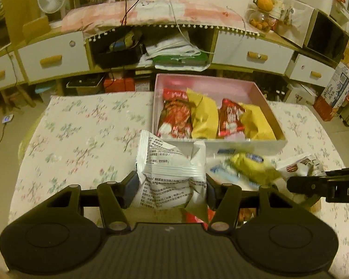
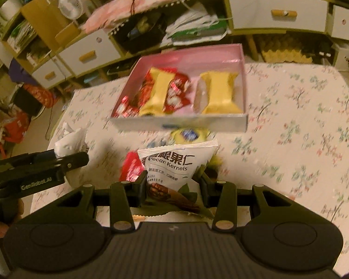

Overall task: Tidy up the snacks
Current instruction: 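Drop the white packet and pecan kernels bag into the pink box with both grippers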

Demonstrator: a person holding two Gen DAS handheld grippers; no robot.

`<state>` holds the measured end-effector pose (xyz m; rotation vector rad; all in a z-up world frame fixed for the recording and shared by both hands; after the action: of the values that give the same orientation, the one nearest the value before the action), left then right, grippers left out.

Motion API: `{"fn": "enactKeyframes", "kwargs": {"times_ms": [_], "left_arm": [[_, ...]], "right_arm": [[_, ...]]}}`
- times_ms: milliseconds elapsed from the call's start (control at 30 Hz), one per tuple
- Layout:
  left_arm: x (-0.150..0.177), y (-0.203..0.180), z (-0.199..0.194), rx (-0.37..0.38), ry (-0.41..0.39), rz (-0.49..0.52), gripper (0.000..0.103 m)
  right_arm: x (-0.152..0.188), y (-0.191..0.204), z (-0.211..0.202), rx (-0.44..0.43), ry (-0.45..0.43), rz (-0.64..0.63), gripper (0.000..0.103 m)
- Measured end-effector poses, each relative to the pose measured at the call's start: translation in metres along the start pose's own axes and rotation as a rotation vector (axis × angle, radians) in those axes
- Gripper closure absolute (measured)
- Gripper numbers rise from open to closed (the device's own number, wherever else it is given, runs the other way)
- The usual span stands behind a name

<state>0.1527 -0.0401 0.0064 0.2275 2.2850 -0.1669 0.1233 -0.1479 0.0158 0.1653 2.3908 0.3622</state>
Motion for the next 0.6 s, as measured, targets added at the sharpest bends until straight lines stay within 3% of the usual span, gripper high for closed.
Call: {"fn": "enactKeyframes", "kwargs": {"times_ms": [233, 600], "left_arm": [[-0.036, -0.004, 0.041, 0.019, -0.066, 0.015, 0.04], [-0.062, -0.018, 0.112, 0.035, -0.062, 0.079, 0.04]], "right_arm": [[-0.034, -0.02, 0.016, 0.026, -0.082, 0.006, 0.063], [-0.09, -0.046, 0.075, 0.073, -0.114, -0.002, 0.063]]}}
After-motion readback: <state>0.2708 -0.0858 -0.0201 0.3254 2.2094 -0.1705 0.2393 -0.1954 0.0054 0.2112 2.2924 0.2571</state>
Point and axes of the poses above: each gripper's, at about its wrist camera, not at the fingertips, and z roughly the way its jaws point, y to its left, x to its underside, the point moved 7 cm from there along z, roughly the way its jaws point, and after that the axes turned 9 degrees about -y, right-handed, at the moved point
